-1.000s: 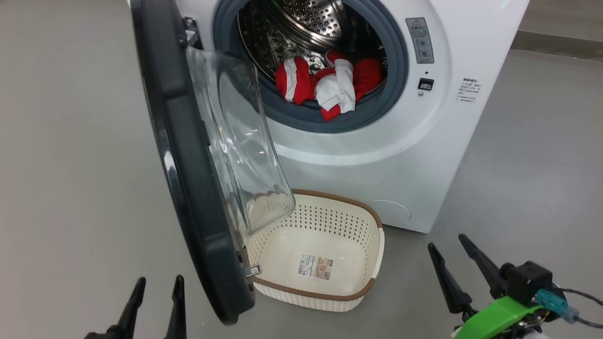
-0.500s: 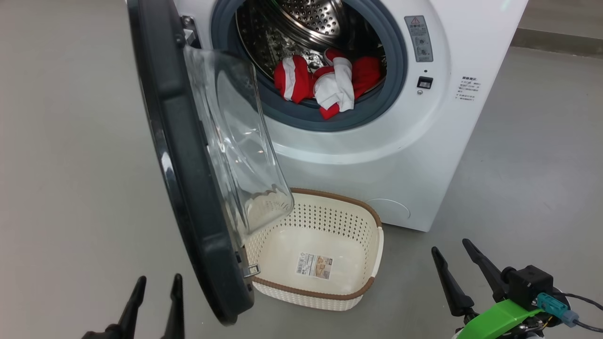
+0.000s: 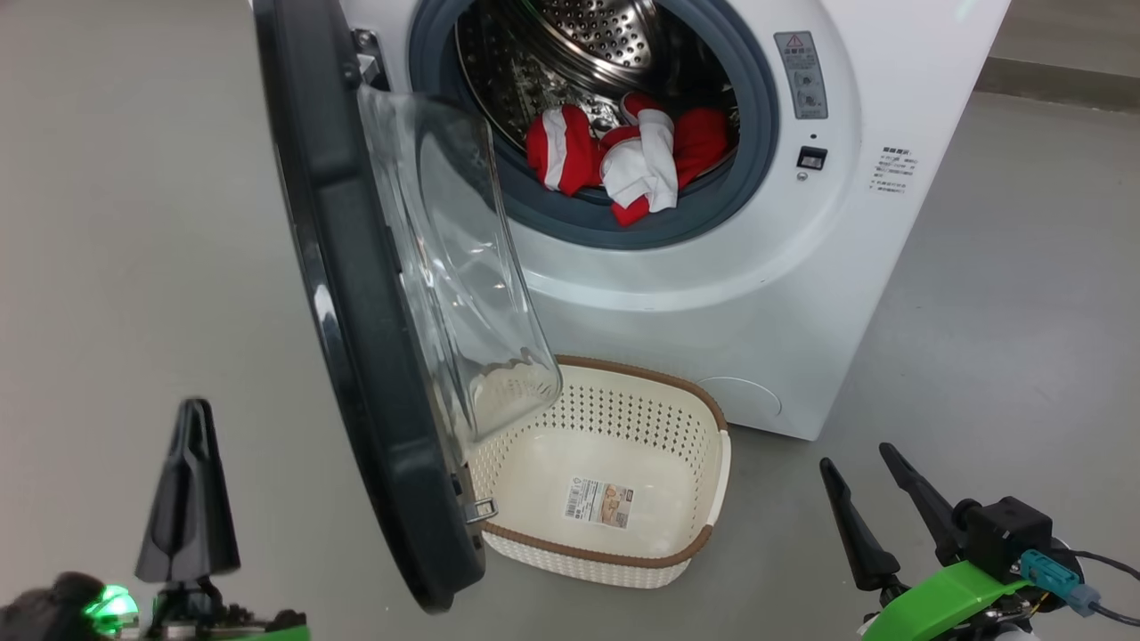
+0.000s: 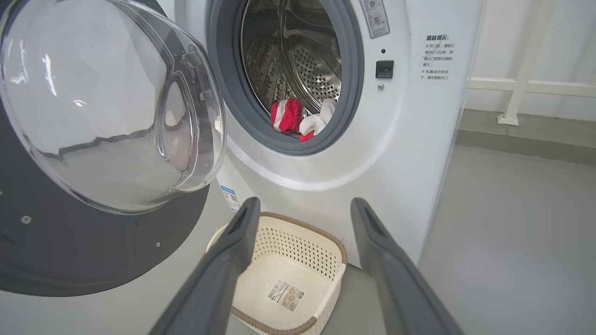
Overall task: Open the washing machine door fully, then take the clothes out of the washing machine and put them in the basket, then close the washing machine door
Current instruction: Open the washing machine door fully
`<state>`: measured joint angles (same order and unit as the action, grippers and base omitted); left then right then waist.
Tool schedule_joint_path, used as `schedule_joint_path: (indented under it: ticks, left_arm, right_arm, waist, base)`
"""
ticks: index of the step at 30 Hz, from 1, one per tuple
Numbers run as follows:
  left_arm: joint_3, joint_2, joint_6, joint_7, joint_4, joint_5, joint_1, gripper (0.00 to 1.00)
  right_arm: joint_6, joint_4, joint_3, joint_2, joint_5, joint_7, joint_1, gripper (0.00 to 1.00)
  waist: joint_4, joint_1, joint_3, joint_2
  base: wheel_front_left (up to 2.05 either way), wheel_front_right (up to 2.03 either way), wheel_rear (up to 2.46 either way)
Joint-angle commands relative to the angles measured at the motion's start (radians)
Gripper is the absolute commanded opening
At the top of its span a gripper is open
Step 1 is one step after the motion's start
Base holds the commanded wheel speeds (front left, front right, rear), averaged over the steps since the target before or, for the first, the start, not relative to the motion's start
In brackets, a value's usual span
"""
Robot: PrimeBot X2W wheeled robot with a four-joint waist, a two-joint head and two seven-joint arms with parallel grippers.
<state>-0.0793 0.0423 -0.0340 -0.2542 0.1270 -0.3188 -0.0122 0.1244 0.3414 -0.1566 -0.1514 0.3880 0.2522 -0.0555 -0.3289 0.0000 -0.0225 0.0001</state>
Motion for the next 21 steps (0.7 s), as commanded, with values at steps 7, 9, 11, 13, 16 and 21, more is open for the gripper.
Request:
schedule_joint_path:
  ticks: [7,9,11,13,16,21]
  left_arm:
    - [0.113,0.008,0.026,-0.008,0.281,0.016,0.044,0.0]
    - [0.179,0.008,0.029,-0.008,0.305,0.014,0.038,0.0]
    - [0.255,0.008,0.026,-0.008,0.307,-0.003,0.032,0.0]
    - [0.33,0.008,0.017,-0.008,0.282,-0.014,0.024,0.0]
    - [0.392,0.008,0.008,-0.008,0.242,-0.021,0.019,0.0]
    - [0.479,0.008,-0.003,-0.008,0.092,-0.064,0.014,0.0]
  right_arm:
    - [0.006,-0.044,-0.01,-0.006,-0.018,0.01,-0.016,1.0]
    - [0.006,-0.046,-0.01,-0.006,-0.019,0.01,-0.016,1.0]
    - [0.006,-0.048,-0.009,-0.006,-0.019,0.01,-0.014,1.0]
    - [0.006,-0.05,-0.008,-0.005,-0.019,0.01,-0.013,1.0]
    - [0.006,-0.054,-0.007,-0.003,-0.02,0.01,-0.013,1.0]
    - [0.006,-0.057,-0.007,-0.005,-0.02,0.01,-0.02,1.0]
  waist:
    - [0.007,0.0,0.002,-0.0001]
    - [0.009,0.0,0.003,-0.0001]
    - [0.011,0.0,0.005,-0.0001]
    - [0.011,0.0,0.005,-0.0001]
    - [0.015,0.0,0.002,-0.0001]
    - [0.022,0.0,-0.006,-0.0001]
  base:
    - [0.0,0.0,0.0]
    - [0.0,0.0,0.0]
    - [0.0,0.0,0.0]
    - [0.0,0.0,0.0]
    - [0.0,0.0,0.0]
    - [0.0,0.0,0.0]
